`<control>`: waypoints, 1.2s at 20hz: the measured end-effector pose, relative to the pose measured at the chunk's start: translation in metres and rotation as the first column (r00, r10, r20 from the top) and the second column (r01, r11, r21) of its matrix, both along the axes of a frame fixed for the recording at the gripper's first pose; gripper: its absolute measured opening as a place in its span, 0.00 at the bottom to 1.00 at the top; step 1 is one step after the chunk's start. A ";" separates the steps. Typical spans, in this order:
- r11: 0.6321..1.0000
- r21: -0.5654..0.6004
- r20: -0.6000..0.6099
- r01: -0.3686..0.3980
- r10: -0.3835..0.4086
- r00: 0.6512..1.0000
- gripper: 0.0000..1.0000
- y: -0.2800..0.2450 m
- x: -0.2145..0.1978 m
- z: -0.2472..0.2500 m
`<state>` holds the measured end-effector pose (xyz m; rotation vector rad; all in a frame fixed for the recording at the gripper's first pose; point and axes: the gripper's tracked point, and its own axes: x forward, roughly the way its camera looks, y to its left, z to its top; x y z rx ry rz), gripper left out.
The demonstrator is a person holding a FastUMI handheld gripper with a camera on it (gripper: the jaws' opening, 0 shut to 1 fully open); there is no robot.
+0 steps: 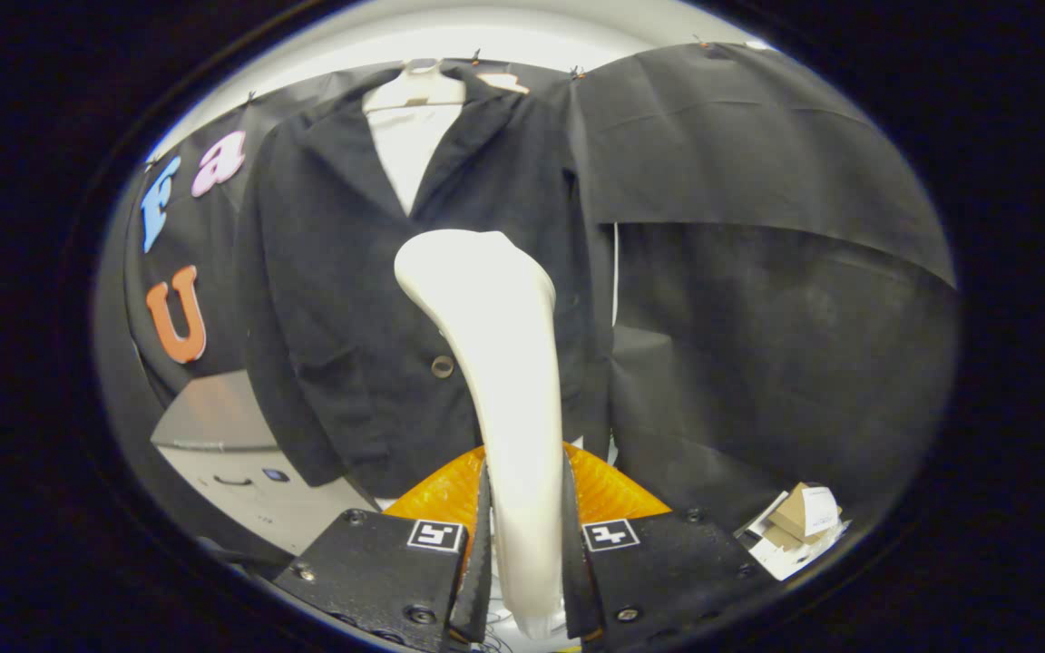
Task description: Iron the clothes twice with a garment steamer, once on the left side and once on the right side.
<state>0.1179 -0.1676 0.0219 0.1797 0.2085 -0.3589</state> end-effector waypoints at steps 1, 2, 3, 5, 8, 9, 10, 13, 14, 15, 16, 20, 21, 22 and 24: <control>1.000 -0.002 0.023 0.016 -0.016 1.000 0.35 -0.010 0.001 0.017; 1.000 0.000 0.046 0.026 -0.026 0.999 0.35 -0.020 0.002 0.036; 0.999 0.011 0.064 0.032 -0.033 0.997 0.35 -0.024 0.000 0.057; 0.999 0.010 0.097 0.051 -0.052 0.994 0.35 -0.037 0.005 0.090; 0.998 0.009 0.141 0.058 -0.058 0.988 0.35 -0.045 0.017 0.134; 0.998 0.008 0.148 0.057 -0.058 0.987 0.35 -0.046 0.023 0.147; 0.998 -0.001 0.159 0.058 -0.057 0.986 0.35 -0.048 0.028 0.159; 0.998 -0.019 0.174 0.058 -0.054 0.983 0.35 -0.047 0.049 0.188; 0.998 -0.017 0.171 0.054 -0.051 0.984 0.35 -0.047 0.057 0.194; 0.998 -0.017 0.169 0.053 -0.049 0.984 0.35 -0.046 0.064 0.198; 0.998 -0.023 0.166 0.054 -0.050 0.985 0.35 -0.046 0.071 0.203; 0.995 -0.061 0.150 0.084 -0.074 0.986 0.35 -0.052 0.094 0.209; 0.994 -0.065 0.141 0.087 -0.077 0.987 0.35 -0.052 0.092 0.205; 0.993 -0.073 0.126 0.093 -0.083 0.988 0.35 -0.052 0.094 0.201; 0.990 -0.094 0.103 0.101 -0.091 0.990 0.35 -0.053 0.108 0.191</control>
